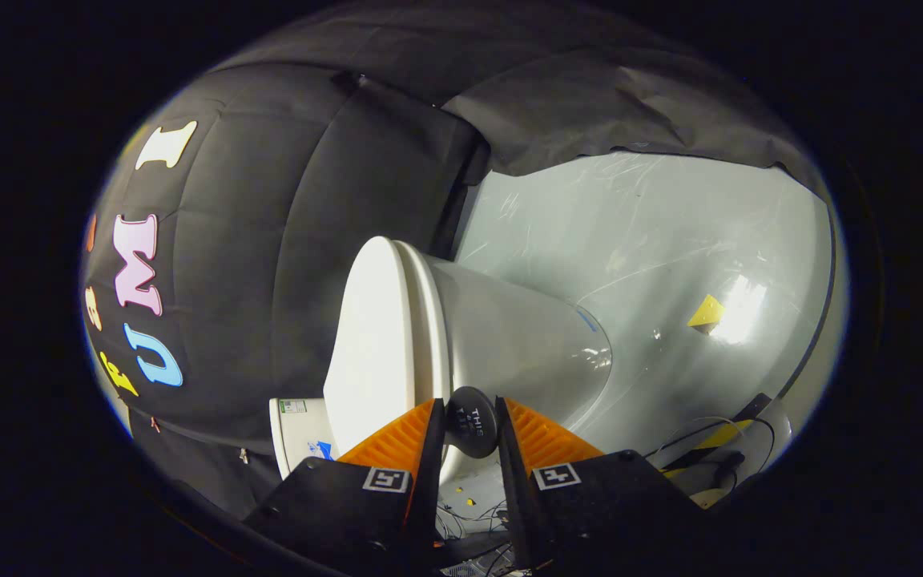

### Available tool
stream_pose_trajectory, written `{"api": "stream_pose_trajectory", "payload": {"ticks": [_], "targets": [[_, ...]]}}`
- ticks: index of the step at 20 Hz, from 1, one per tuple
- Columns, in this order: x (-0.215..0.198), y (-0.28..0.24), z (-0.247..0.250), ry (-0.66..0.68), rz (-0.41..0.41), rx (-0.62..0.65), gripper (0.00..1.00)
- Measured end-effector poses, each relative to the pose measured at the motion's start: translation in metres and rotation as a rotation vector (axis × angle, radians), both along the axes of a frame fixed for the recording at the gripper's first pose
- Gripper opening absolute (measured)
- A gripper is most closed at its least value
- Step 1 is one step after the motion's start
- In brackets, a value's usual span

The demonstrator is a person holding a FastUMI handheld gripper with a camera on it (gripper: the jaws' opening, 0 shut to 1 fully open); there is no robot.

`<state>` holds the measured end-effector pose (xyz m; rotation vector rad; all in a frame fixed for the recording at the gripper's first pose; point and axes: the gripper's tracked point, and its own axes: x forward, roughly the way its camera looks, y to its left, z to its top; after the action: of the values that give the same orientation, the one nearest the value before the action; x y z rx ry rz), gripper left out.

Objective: Open the toilet lid.

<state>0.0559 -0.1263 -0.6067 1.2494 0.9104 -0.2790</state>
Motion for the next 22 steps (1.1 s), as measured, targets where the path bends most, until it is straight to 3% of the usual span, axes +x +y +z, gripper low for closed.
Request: {"api": "stream_pose_trajectory", "payload": {"ticks": [3,4,6,13,16,22], "targets": [[0.000,0.001,0.000,-0.007,0.002,0.003,0.42],[0.000,-0.015,0.013,-0.036,-0.030,0.012,0.42],[0.005,-0.003,0.005,-0.031,-0.049,0.046,0.20],[0.005,-0.003,0.010,-0.055,-0.049,0.042,0.21],[0.008,-0.001,0.018,-0.080,-0.019,-0.008,0.16],[0.022,0.005,0.076,-0.149,-0.001,-0.106,0.16]]}}
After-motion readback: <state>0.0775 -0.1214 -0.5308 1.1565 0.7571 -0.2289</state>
